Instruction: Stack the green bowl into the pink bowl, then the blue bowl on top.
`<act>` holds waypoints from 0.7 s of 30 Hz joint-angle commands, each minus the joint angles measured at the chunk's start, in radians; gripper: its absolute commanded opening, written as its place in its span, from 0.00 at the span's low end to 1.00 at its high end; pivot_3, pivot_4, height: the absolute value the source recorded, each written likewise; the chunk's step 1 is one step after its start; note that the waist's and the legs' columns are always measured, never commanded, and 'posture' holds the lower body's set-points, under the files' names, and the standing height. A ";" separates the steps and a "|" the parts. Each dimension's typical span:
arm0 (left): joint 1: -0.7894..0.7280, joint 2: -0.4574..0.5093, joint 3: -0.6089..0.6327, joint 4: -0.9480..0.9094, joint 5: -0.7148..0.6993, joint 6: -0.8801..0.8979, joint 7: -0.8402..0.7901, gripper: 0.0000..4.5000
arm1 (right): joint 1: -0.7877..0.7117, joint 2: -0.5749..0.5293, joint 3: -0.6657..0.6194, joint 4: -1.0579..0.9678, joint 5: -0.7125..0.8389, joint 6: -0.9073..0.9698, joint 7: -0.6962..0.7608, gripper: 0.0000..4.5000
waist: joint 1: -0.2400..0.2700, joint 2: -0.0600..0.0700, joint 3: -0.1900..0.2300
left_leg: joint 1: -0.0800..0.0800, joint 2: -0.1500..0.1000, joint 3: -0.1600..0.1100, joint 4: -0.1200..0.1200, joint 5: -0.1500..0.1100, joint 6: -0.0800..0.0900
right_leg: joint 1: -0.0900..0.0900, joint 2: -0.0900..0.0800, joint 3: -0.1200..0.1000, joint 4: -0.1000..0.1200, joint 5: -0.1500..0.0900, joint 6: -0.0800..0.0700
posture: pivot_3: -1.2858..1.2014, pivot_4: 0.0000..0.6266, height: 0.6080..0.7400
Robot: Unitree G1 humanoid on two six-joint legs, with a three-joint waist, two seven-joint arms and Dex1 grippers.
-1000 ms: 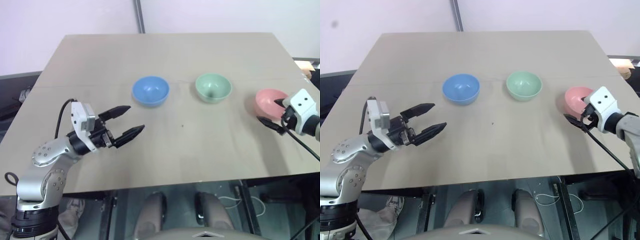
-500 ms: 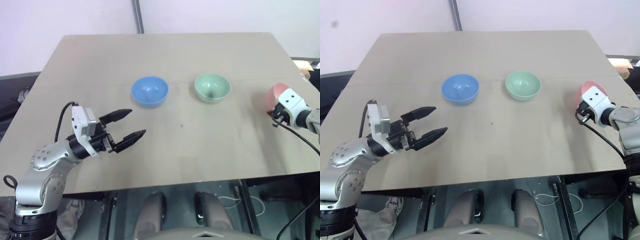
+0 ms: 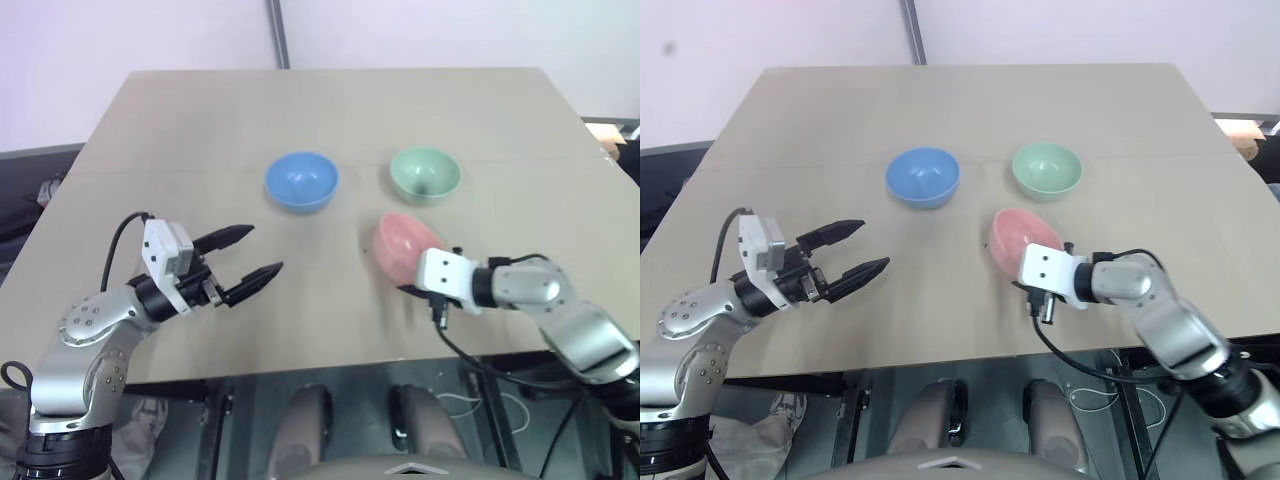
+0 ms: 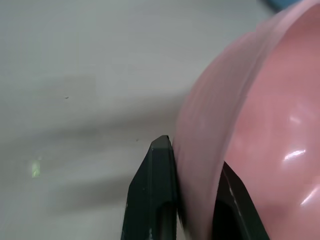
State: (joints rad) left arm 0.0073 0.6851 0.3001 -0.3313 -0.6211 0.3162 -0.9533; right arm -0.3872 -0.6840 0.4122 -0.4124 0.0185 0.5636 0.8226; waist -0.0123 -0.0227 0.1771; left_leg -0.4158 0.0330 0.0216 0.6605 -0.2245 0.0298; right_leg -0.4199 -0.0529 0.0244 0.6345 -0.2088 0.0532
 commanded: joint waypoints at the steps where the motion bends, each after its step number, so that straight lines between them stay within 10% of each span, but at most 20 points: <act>1: -0.009 0.008 0.006 -0.013 -0.001 -0.016 -0.006 1.00 | -0.028 -0.010 -0.021 0.003 -0.044 -0.009 -0.016 0.49 | 0.002 0.000 0.000 | 0.000 0.000 0.000 0.000 0.000 0.000 | 0.000 0.000 0.000 0.000 0.000 0.000 | 0.52 0.24 1.00; 4: -0.004 0.011 0.016 -0.010 -0.005 -0.012 -0.010 1.00 | -0.033 -0.025 -0.155 -0.130 0.116 0.104 0.057 0.79 | 0.003 0.000 0.000 | -0.001 0.000 0.000 -0.001 0.000 0.000 | -0.002 0.000 -0.001 0.002 0.000 -0.001 | 0.52 0.24 1.00; 8: 0.001 0.011 0.016 -0.010 -0.015 -0.013 -0.028 1.00 | -0.123 -0.041 -0.379 -0.230 0.381 0.255 0.137 0.79 | -0.002 0.001 0.000 | -0.002 0.001 0.000 -0.004 0.000 0.000 | -0.003 0.001 -0.001 0.002 0.000 -0.001 | 0.52 0.24 1.00; 13: -0.003 0.010 0.005 -0.011 -0.040 -0.007 -0.073 1.00 | -0.294 -0.162 -0.254 0.268 0.083 -0.136 0.124 0.79 | 0.000 -0.004 -0.002 | 0.001 0.003 0.001 -0.002 0.000 0.000 | -0.003 0.002 -0.002 0.001 -0.001 0.001 | 0.52 0.24 1.00; 21: 0.035 0.018 0.050 -0.032 -0.063 0.017 -0.065 1.00 | -0.561 0.007 -0.027 1.020 -0.205 -0.705 0.097 0.79 | -0.019 -0.003 -0.001 | -0.002 0.003 0.009 -0.005 0.000 -0.001 | -0.010 0.005 0.004 0.004 0.002 -0.004 | 0.52 0.24 1.00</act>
State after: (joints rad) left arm 0.0313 0.6893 0.3138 -0.3282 -0.6671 0.3295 -1.0243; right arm -0.8915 -0.6822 0.3796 0.5410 -0.1456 -0.0370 0.9304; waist -0.0317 -0.0256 0.1757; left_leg -0.4181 0.0356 0.0318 0.6537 -0.2241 0.0291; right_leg -0.4309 -0.0469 0.0290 0.6387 -0.2059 0.0497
